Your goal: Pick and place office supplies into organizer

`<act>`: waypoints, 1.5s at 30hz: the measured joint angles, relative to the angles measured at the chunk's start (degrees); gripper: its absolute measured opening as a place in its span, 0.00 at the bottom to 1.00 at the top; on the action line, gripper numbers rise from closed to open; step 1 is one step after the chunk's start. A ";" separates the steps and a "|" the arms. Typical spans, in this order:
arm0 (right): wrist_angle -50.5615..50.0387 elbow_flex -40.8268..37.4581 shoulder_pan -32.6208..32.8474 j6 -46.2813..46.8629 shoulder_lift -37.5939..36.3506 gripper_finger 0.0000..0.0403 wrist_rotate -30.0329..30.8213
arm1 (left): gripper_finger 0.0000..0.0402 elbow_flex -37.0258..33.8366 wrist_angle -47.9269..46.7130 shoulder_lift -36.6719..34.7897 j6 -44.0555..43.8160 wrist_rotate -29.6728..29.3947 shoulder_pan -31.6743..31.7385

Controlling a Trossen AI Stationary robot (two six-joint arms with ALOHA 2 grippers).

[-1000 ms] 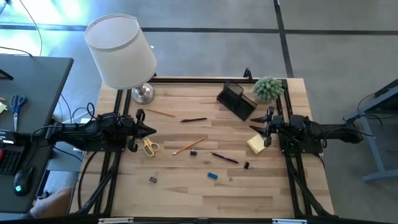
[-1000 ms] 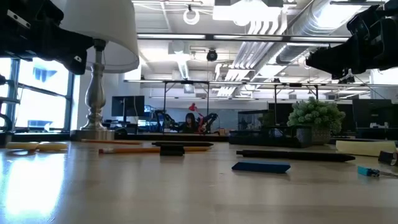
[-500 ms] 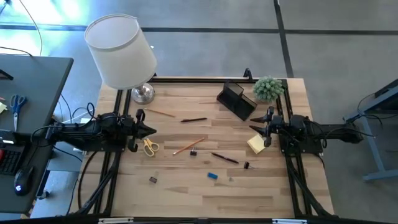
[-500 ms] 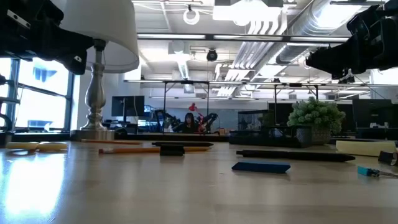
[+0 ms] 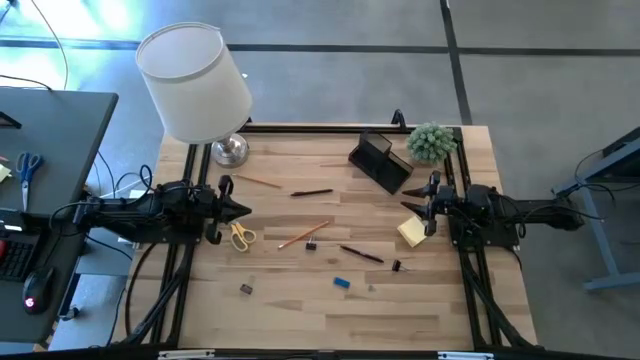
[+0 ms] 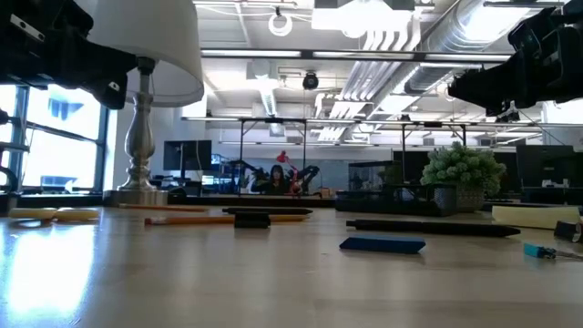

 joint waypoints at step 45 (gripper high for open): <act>-0.01 -0.02 0.00 -0.02 -0.02 0.35 -0.02 | 0.00 -0.01 18.23 1.98 -8.89 -9.41 0.01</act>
